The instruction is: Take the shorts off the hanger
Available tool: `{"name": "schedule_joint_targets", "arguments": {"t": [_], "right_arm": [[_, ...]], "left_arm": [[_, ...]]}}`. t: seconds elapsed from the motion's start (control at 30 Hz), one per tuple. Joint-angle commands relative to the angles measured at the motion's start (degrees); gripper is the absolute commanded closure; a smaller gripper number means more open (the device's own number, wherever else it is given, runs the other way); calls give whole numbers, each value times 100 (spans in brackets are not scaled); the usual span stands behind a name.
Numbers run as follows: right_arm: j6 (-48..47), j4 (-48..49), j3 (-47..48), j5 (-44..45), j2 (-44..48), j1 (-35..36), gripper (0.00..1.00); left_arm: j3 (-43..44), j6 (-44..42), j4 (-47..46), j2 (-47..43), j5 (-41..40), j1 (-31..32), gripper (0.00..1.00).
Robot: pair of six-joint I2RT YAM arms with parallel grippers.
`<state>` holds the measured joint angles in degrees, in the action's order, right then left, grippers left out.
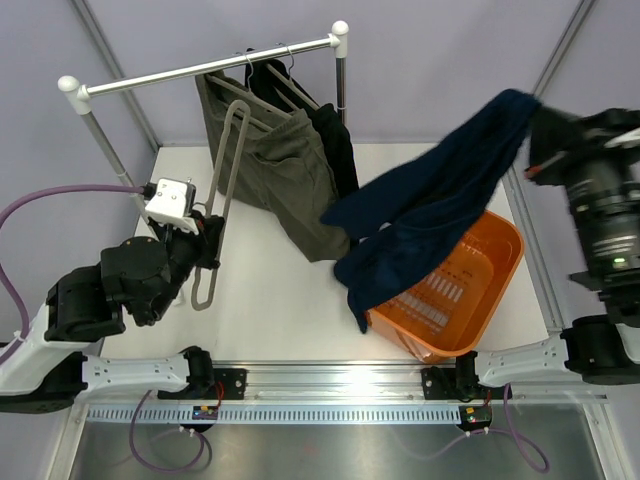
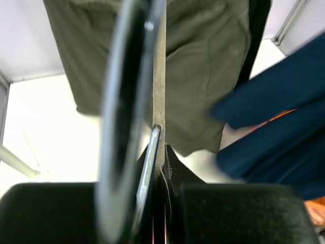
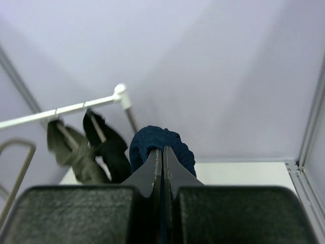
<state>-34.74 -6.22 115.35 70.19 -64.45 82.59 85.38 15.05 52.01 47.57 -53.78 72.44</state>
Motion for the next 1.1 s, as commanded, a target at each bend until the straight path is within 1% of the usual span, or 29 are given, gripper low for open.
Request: {"name": "schedule_joint_targets", "arguments": {"t": [0.0,0.07,0.2,0.33,0.4,0.47,0.53,0.57,0.6,0.67,0.7,0.73,0.77,0.83,0.87,0.9,0.93,0.97,1.0,1.03,1.07], "right_arm": [[-1913,2282,-180,153,133,-6,100],[-1905,2283,-153,30,204,-6,100],[-2510,2976,-197,-137,292,-14,100],[-2862,3223,-74,-305,205,-15,100],[-3186,3643,-232,-287,213,-6,100],[-3066,3567,-477,-269,283,-14,100],[-2417,2936,-627,-217,441,-14,100],[-1875,2690,-793,-199,494,-15,100],[-1617,2183,-890,-182,581,-15,100],[-925,1740,-1179,-85,652,-15,100],[-746,1381,-1303,-6,713,-15,100],[-588,1273,-1435,64,740,-32,100],[-473,1203,-1758,126,767,-93,100],[70,826,-2085,301,924,-251,100],[934,493,-2313,302,995,-365,100],[1508,-598,-2376,171,1143,-610,100],[2149,-1235,-2420,48,1206,-760,100],[3174,-1755,-2499,-118,1232,-927,100],[3584,-2621,-2569,-416,1224,-1285,100],[3989,-2961,-2648,-619,1198,-1480,100],[4610,-3251,-2841,-891,1145,-1700,100]], "left_arm": [[-39,490,336,-195,-133,15,100],[-92,569,415,-257,-81,15,100],[-101,745,740,-126,25,6,100],[-302,956,934,-64,104,-37,100],[-399,1026,925,-81,192,-72,100],[-505,1070,916,-125,245,-99,100],[-531,1088,890,-143,315,-134,100],[-549,1105,899,-134,394,-152,100],[-549,1114,907,-125,429,-160,100],[-540,1140,977,-56,508,-265,100],[-523,1149,1004,-29,561,-336,100],[-523,1132,1030,6,614,-415,100],[-531,1114,1031,41,780,-502,100],[-584,1044,978,42,1026,-871,100],[-610,948,926,42,1297,-1020,100],[-654,886,890,16,1448,-1326,100],[-681,825,829,-11,1597,-1477,100],[-707,685,707,-37,1947,-1766,100],[-716,614,662,-64,2133,-1899,100],[-716,500,627,-64,2283,-2014,100],[-681,456,626,-55,2484,-2128,100]]}}
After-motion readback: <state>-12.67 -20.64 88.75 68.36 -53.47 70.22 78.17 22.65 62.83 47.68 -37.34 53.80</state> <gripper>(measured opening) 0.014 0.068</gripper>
